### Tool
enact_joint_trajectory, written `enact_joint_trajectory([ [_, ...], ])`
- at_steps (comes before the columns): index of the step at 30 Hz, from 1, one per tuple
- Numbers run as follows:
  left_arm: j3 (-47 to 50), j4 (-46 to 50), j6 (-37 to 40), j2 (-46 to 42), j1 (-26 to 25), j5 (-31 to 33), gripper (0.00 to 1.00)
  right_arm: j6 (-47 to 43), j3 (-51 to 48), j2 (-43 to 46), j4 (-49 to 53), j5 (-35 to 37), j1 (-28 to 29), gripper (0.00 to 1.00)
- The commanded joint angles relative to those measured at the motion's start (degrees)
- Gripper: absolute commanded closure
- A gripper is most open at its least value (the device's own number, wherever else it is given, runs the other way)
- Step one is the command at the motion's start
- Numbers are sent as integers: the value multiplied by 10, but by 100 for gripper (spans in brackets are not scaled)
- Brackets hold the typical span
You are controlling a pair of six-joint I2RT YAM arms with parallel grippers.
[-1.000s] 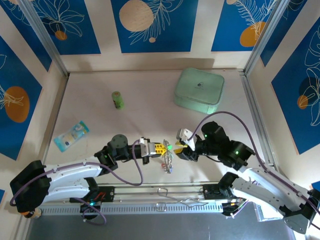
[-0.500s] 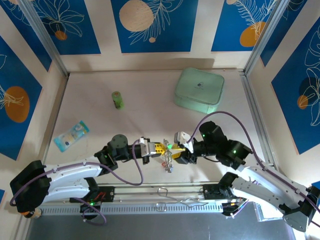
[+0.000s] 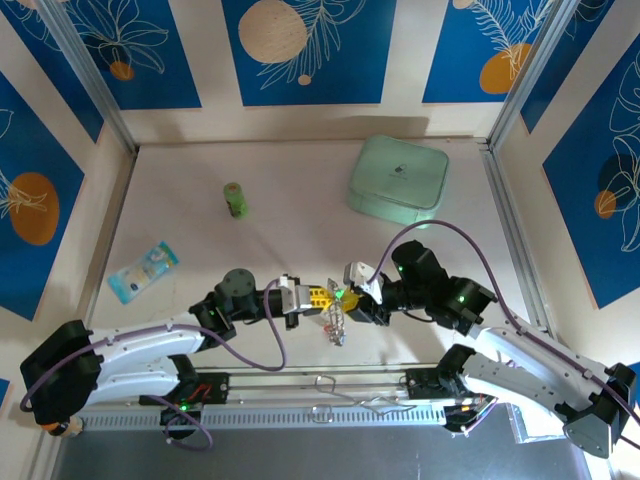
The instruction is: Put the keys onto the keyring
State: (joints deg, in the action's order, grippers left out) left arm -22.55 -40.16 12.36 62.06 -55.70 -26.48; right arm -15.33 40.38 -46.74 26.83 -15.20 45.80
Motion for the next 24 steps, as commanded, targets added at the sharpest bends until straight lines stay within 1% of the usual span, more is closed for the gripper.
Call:
enact_joint_trajectory([
  [1,-1,-44,-6,0,-4,-31,100,-9,13,-1,10,0,4,82],
  [7,1,-51,-7,1,-4,-45,100,-23,22,-2,22,3,0,94],
  [10,0,-58,-7,2,-4,-55,100,-29,19,-10,24,3,-1,97],
  [17,14,-120,-13,9,-4,-91,100,-34,13,-37,42,-24,-2,98],
  [23,14,-126,-5,14,-5,-103,100,-35,16,-35,56,-29,-4,99],
  [24,13,-124,-3,14,-5,-102,100,-36,18,-35,60,-29,-4,96],
])
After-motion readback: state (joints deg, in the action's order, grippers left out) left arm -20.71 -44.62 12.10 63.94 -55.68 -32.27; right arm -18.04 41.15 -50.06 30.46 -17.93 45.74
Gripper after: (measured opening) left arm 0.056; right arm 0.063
